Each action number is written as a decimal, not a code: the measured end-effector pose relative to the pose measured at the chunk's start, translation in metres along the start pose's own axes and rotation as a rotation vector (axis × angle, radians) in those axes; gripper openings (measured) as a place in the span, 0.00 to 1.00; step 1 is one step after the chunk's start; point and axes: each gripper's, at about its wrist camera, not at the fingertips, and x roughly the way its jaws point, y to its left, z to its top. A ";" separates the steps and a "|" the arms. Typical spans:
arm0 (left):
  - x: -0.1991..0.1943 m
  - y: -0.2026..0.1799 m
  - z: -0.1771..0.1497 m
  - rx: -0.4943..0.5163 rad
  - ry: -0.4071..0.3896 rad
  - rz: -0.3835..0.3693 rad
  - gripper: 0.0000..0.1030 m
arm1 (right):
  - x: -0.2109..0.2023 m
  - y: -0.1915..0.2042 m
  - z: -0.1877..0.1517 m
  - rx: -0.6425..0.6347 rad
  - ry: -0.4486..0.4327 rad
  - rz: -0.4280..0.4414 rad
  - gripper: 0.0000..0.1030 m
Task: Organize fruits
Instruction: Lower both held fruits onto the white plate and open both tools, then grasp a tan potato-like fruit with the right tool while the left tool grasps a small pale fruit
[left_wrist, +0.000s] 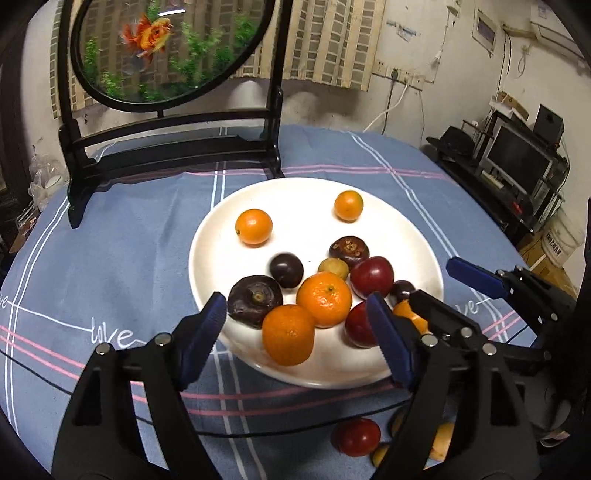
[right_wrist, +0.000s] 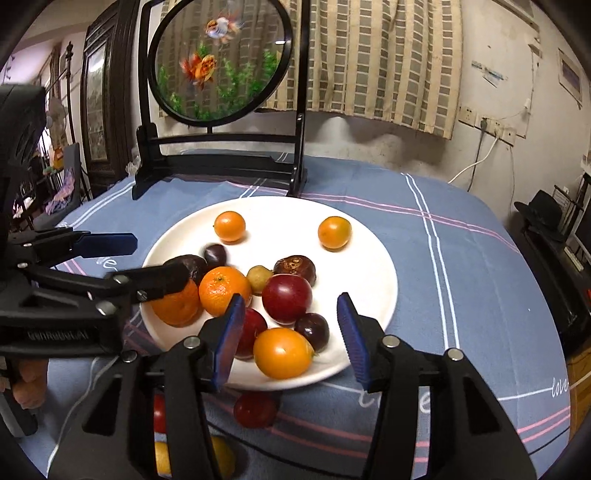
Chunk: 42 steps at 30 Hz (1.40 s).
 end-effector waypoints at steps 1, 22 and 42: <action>-0.003 0.001 -0.001 -0.005 -0.005 0.000 0.79 | -0.002 -0.002 0.000 0.007 0.002 0.002 0.50; -0.057 -0.034 -0.090 0.066 0.070 -0.056 0.82 | -0.082 -0.017 -0.065 0.097 0.026 0.011 0.52; -0.035 -0.087 -0.139 0.194 0.224 -0.087 0.35 | -0.094 -0.011 -0.086 0.088 0.068 0.059 0.55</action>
